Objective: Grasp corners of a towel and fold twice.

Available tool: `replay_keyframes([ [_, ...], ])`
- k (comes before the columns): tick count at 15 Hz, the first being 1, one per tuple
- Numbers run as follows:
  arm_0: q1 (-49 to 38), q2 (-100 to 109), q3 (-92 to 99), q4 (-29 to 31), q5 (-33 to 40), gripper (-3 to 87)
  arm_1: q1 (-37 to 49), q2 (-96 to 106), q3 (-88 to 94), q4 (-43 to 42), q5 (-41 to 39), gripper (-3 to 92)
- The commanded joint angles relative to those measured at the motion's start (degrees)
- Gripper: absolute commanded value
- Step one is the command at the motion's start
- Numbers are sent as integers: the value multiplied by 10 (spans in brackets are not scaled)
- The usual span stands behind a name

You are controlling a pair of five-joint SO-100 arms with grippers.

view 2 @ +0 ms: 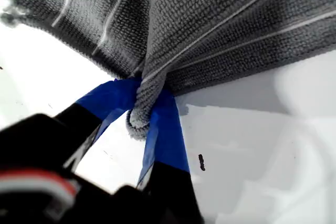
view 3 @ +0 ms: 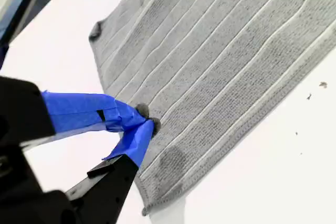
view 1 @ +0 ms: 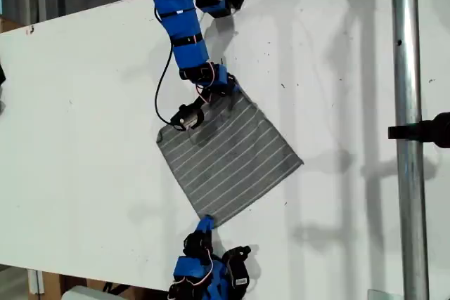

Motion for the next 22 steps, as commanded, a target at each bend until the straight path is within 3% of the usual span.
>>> replay_keyframes([
  [1, 32, -183, -111, -45, -25, -28, 1, 0, -9, -3, -6, -1],
  [5, 129, -690, -503, -40, 13, -29, 4, -1, -9, -3, -8, -1],
  [9, 230, -1019, -881, 120, 23, -30, 3, -2, -7, -4, -9, -1],
  [14, 305, -1204, -1174, 163, 37, -30, 1, -1, -5, -6, -10, -1],
  [16, 319, -1221, -1209, 134, 70, -26, 1, -1, -5, -6, -10, -1],
  [17, 319, -1223, -1207, 118, 73, 48, 1, -1, -5, -7, -10, -1],
  [18, 323, -1227, -1203, 115, 63, 206, 1, -1, -4, -7, -10, -1],
  [20, 323, -1246, -1201, 98, 86, 265, 1, -1, -4, -7, -10, -1],
  [22, 327, -1268, -1205, 102, 94, 256, 0, 1, -2, -8, -10, -1],
])
